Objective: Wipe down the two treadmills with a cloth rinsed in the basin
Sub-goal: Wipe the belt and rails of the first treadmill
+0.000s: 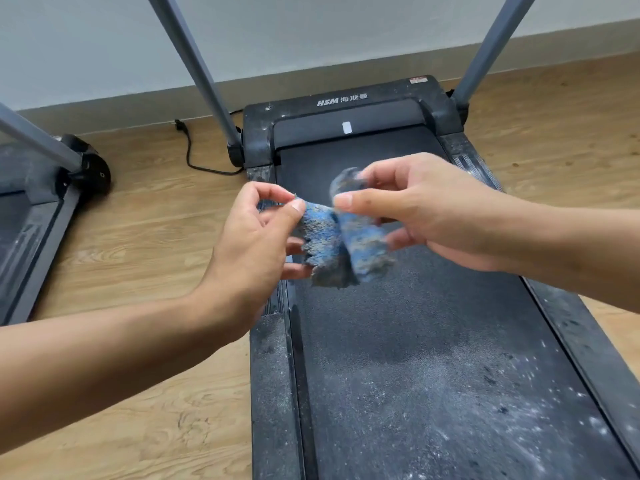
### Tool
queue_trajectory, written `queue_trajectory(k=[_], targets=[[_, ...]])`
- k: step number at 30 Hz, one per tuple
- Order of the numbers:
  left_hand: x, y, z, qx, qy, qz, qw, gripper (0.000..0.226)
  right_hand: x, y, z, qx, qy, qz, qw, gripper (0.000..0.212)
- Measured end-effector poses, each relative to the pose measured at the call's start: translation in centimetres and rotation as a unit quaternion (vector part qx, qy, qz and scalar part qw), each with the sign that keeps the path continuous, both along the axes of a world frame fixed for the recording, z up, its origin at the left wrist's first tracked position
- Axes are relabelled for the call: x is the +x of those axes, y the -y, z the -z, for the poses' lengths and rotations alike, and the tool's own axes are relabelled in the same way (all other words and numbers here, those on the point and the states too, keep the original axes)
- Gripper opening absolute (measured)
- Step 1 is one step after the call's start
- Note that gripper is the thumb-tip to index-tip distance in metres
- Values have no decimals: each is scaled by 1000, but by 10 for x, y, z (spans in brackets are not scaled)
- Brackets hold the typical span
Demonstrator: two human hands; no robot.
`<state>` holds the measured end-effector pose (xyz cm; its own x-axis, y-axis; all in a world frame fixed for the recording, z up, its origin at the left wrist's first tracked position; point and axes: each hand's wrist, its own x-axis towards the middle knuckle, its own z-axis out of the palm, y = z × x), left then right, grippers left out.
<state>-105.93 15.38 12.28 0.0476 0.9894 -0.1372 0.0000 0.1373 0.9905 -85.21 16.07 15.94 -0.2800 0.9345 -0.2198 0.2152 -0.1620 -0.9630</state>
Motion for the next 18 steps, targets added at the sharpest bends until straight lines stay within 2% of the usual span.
queue_trajectory(k=[3, 5, 7, 9, 11, 13, 15, 16, 18], targets=[[1, 1, -4, -19, 49, 17, 998, 17, -5, 1, -11, -49, -56, -37, 996, 30], [-2, 2, -2, -8, 43, 18, 999, 17, -1, -3, -18, -16, -51, -28, 998, 27], [-5, 3, -1, -5, 35, 28, 999, 26, 6, -10, -13, 30, -8, 8, 999, 22], [-6, 3, -1, 0, 34, 54, 998, 29, 12, -15, 3, -31, 3, 6, 1000, 36], [-6, 4, -2, 2, 29, 79, 996, 31, 11, -13, 21, -154, -33, -51, 986, 46], [-6, 2, 1, 7, -18, 85, 996, 40, 9, -13, 30, -194, -53, -83, 976, 43], [-10, -5, 9, 1, -117, 71, 991, 54, 10, -23, 35, -179, -43, -83, 979, 38], [-15, -8, 14, -11, -153, 53, 987, 58, 8, -31, 36, -160, -17, -85, 983, 36], [-30, -13, 26, -39, -204, 27, 978, 56, 2, -46, 46, -98, 91, -91, 987, 27]])
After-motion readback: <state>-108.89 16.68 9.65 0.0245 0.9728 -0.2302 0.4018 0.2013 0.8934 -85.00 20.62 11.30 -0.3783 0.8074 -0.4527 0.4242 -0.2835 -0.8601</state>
